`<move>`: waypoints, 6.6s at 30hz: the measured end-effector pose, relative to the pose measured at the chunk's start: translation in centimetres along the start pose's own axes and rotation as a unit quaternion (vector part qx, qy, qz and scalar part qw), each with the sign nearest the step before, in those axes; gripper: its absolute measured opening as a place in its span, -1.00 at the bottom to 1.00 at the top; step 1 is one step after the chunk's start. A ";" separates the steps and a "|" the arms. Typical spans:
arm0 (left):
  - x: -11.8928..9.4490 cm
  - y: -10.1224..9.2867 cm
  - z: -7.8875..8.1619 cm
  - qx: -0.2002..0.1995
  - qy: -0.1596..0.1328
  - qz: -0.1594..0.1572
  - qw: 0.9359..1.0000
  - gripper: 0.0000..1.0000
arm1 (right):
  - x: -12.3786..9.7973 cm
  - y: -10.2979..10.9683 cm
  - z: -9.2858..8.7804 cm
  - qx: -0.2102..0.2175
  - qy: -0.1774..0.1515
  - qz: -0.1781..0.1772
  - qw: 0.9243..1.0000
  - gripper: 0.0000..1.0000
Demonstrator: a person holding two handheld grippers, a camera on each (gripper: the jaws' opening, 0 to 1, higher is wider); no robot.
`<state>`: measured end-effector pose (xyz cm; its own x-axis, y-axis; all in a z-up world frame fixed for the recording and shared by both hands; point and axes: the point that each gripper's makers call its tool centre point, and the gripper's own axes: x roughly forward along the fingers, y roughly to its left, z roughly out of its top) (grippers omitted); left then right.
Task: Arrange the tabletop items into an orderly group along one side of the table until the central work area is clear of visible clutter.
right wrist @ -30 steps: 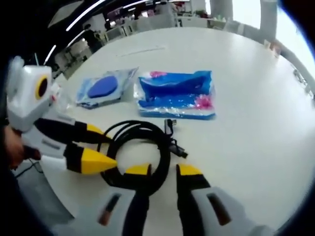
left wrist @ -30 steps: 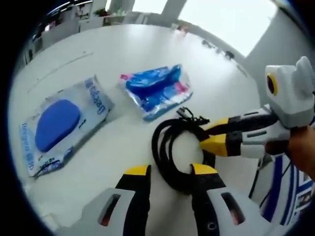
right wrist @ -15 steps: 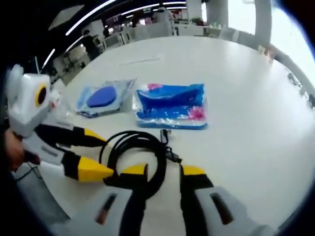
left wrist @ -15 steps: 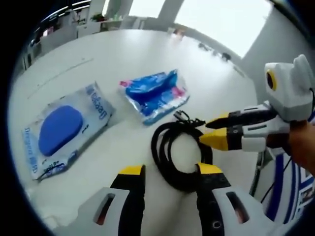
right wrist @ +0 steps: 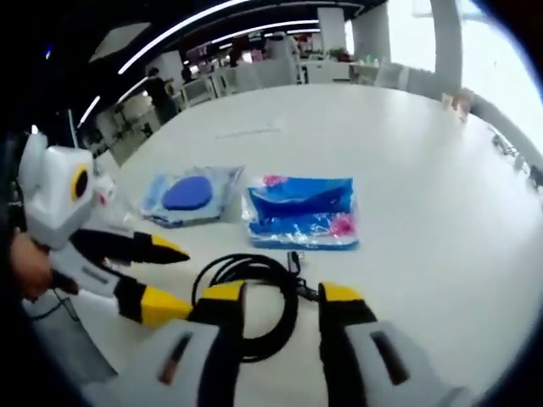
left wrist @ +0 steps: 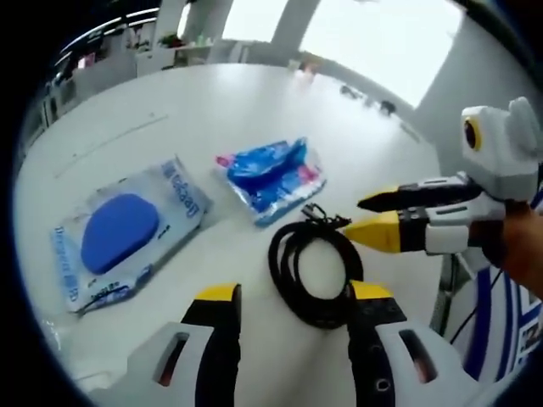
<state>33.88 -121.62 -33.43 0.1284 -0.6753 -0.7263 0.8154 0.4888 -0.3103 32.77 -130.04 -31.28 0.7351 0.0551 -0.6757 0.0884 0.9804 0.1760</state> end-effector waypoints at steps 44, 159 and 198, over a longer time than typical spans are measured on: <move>-13.2 10.2 1.5 0.010 -0.115 0.087 0.990 0.43 | 3.3 9.3 5.6 -0.015 -0.067 0.077 0.995 -0.04; -7.8 21.9 -0.3 -0.092 -0.025 0.255 0.962 -0.37 | 12.0 7.9 2.6 0.114 -0.032 0.013 0.993 -1.00; -7.7 22.8 -1.7 -0.115 0.004 0.268 0.957 -1.00 | 12.0 8.0 3.1 0.111 -0.039 0.020 0.993 -1.00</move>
<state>50.57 -104.35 -35.99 0.4880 -0.2900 -0.8232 0.4879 0.8727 -0.0182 44.39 -122.18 -35.72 0.7899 0.0700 -0.6093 0.1971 0.9118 0.3602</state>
